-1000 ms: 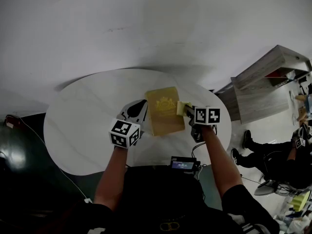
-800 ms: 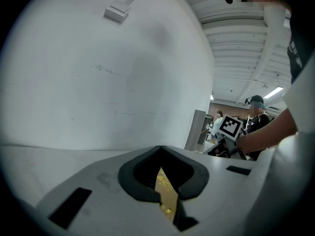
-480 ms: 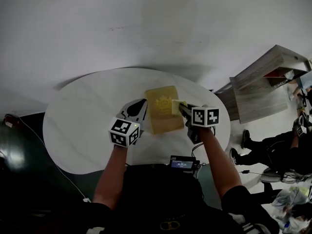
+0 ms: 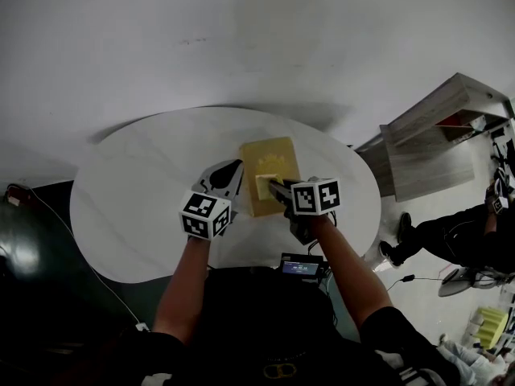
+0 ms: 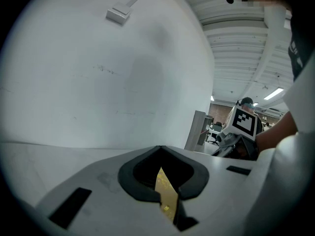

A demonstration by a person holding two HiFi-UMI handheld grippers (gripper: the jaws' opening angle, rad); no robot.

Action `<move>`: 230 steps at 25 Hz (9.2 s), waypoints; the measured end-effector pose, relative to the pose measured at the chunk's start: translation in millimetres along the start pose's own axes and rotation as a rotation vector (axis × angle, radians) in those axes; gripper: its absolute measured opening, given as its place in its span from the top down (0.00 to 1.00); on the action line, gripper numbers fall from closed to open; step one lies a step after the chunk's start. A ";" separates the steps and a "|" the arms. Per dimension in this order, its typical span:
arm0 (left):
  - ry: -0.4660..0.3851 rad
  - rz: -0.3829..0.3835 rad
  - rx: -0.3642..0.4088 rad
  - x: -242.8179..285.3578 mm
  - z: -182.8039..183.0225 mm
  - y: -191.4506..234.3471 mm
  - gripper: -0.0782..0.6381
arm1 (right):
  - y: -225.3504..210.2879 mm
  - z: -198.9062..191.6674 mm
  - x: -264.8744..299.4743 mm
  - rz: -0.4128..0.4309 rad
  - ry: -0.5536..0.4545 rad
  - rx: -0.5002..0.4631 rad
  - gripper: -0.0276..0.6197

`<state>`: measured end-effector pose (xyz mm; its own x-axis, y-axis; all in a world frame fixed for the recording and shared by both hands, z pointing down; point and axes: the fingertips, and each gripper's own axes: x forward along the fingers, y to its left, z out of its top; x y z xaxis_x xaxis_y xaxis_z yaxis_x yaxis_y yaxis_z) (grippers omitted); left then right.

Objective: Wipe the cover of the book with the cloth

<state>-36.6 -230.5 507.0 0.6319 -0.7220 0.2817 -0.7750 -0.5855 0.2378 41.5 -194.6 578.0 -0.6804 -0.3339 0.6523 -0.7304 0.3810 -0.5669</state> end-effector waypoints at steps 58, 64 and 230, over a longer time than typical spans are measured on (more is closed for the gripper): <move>0.021 -0.012 -0.019 11.7 -5.8 -5.4 0.88 | -100.4 -20.7 -51.3 -0.172 -0.065 0.152 0.82; 0.023 -0.015 -0.020 13.5 -6.2 -6.9 0.88 | -103.7 -21.3 -53.6 -0.181 -0.068 0.163 0.82; -0.057 -0.028 0.051 -282.6 -112.7 -190.9 0.88 | 151.9 -177.2 -210.3 -0.386 -0.570 -0.430 0.82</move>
<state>-66.5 126.9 486.8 0.6530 -0.7240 0.2222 -0.7573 -0.6225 0.1972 84.1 86.3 443.8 -0.3954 -0.8531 0.3403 -0.9120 0.4085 -0.0356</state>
